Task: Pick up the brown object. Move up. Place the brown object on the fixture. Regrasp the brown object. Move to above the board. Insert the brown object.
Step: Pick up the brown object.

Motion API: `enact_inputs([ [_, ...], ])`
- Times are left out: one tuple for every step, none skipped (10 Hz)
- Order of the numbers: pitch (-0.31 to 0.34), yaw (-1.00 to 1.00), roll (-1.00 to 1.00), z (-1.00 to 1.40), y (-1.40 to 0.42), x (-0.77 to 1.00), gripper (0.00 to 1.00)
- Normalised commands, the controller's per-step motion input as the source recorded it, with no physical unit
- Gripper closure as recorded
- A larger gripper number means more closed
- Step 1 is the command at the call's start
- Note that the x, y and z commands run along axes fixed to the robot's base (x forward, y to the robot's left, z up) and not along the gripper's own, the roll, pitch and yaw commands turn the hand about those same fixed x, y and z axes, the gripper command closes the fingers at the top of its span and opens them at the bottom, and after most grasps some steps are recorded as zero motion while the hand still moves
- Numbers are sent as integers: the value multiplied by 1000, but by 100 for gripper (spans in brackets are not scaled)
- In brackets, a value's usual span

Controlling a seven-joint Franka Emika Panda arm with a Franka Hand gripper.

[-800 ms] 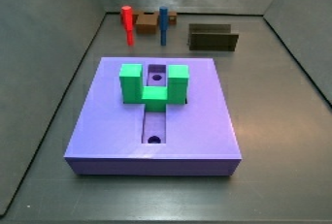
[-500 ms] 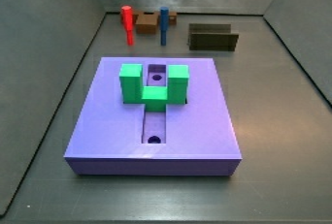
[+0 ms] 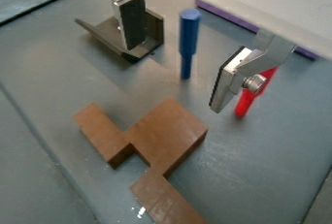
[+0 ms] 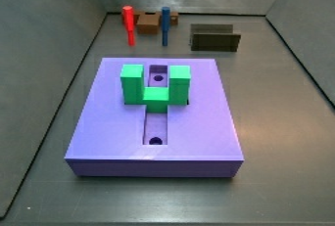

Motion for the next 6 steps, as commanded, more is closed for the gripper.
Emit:
enact_inputs([
  [-76,-323,-44,-1000,-83,0,0],
  [-76,-289,-47,-980,0,6,0],
  [-53,-186,-14,-1000,0,71,0],
  [-23,0,0,-951,71,6,0],
  [0,0,-104,-860,106,91,0],
  [0,0,-241,-671,91,180,0],
])
